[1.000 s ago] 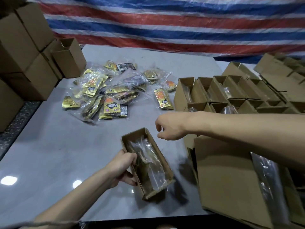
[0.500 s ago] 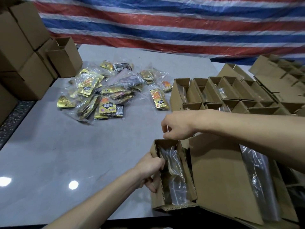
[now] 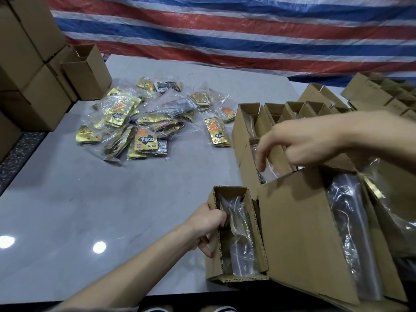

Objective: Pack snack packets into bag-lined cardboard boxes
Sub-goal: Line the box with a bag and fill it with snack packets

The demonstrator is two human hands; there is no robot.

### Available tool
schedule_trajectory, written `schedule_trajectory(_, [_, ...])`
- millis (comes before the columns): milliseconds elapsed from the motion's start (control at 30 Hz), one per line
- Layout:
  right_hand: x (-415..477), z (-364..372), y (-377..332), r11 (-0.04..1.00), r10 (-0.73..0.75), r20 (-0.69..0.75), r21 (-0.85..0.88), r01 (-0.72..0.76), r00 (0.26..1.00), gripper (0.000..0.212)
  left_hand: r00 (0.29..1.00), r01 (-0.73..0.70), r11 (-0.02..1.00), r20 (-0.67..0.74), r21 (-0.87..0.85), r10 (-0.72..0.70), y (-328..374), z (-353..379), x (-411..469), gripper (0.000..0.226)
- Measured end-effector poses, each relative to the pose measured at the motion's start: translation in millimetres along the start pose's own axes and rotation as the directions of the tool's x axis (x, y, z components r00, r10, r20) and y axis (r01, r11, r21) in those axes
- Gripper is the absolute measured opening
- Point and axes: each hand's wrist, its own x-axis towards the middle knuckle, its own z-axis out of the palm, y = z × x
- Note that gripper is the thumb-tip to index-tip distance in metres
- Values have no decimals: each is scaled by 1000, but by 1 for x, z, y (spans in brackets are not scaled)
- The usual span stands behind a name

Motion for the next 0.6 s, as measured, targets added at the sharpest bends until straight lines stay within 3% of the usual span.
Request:
schedule_trajectory(133, [-48, -8, 33, 994, 11, 83, 107, -20, 997, 69, 1000, -10, 1000, 12, 5, 10, -1, 0, 3, 23])
schedule_trajectory(233, [-63, 10, 40, 981, 107, 132, 149, -126, 985, 63, 1000, -11, 1000, 14, 28, 10, 1, 2, 2, 18])
schedule_trajectory(433, [-54, 38, 40, 997, 76, -118, 27, -73, 990, 64, 1000, 5, 998, 4, 55, -5, 3, 6, 4, 33])
schedule_trajectory(600, [-53, 29, 48, 999, 46, -113, 30, -43, 993, 63, 1000, 8, 999, 2, 45, -8, 6, 10, 5, 37])
